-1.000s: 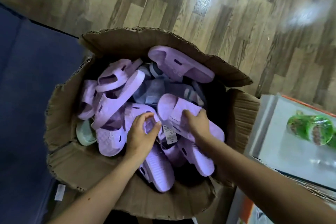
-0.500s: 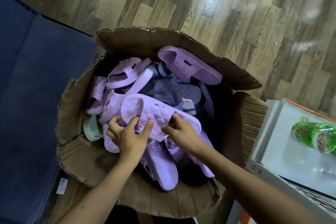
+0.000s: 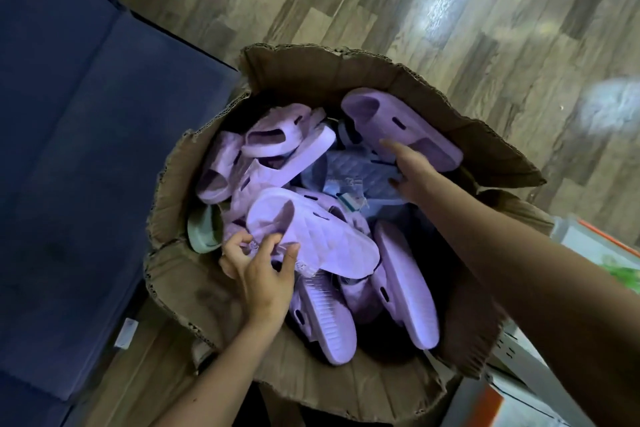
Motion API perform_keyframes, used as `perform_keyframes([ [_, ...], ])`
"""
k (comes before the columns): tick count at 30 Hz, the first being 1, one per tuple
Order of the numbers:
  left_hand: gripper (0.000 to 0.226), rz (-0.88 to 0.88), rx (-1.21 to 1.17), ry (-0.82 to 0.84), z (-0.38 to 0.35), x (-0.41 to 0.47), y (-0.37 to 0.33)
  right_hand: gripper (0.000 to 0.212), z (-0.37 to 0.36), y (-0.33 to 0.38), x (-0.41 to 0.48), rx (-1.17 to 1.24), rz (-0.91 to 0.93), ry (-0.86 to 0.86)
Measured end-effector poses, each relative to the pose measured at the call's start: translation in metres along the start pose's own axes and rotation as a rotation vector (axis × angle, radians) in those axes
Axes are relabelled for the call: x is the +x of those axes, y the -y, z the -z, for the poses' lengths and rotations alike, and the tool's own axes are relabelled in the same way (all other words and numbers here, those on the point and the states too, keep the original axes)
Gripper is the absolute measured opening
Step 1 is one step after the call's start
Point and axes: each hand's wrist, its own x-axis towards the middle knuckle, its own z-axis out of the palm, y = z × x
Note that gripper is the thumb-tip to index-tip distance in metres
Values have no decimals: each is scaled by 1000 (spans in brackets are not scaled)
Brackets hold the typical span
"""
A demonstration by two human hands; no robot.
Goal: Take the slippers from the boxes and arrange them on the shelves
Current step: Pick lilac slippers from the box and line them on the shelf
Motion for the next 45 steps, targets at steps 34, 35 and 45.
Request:
perform_keyframes([
  [34, 32, -148, -316, 197, 182, -96, 60, 26, -77, -182, -276, 115, 352, -338],
  [35, 38, -149, -337, 168, 186, -102, 63, 23, -79, -184, -285, 126, 369, -327],
  [45, 19, -25, -340, -95, 265, -168, 42, 20, -59, -179, -374, -90, 574, 128],
])
